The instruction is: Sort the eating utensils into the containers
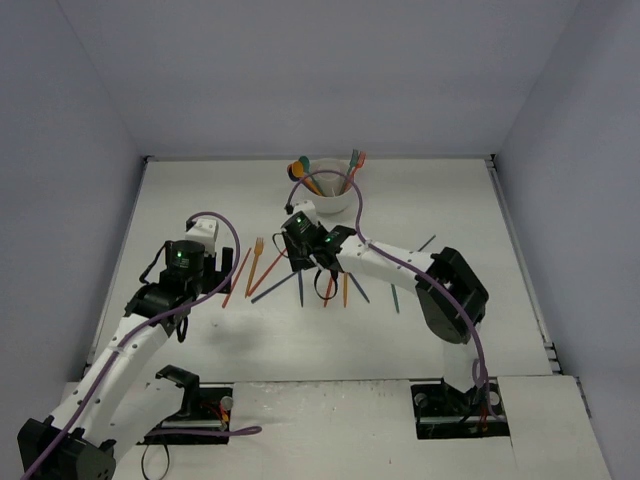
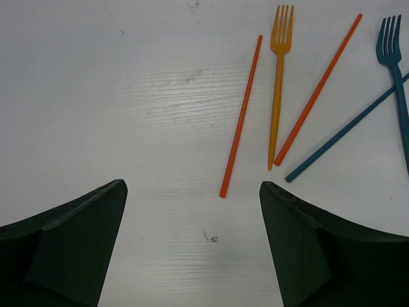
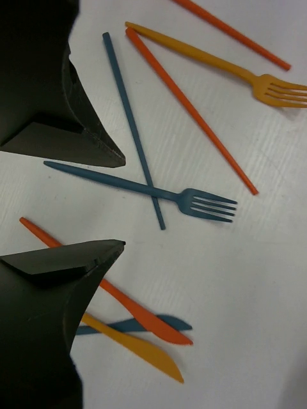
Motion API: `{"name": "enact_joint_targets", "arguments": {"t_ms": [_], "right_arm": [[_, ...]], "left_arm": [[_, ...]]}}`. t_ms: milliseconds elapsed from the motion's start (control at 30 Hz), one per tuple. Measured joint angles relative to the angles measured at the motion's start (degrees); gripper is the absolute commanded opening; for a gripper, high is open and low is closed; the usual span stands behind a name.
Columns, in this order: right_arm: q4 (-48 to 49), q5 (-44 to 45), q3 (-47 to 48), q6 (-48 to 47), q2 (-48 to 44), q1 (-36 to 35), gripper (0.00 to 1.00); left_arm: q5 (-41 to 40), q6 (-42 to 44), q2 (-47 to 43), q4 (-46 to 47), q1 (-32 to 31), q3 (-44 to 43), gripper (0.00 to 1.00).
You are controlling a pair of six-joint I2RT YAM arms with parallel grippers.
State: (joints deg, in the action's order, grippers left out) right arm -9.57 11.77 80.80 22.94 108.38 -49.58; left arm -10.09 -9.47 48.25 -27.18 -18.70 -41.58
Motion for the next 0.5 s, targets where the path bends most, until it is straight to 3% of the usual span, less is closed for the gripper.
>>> {"name": "enact_joint_targets", "arguments": {"t_ms": [133,500], "right_arm": [[-1.16,-0.43,1.05,1.77,4.22,-1.54,0.37],[-1.61,0.84,5.91,3.58,12.58,-2.06,0.33]], "left_arm": [[-0.02,-0.02,0.0,-0.02,0.0,-0.02,0.82],[-0.04,-0.07,-0.04,-0.21,-0.11,-0.22,0.82]]}}
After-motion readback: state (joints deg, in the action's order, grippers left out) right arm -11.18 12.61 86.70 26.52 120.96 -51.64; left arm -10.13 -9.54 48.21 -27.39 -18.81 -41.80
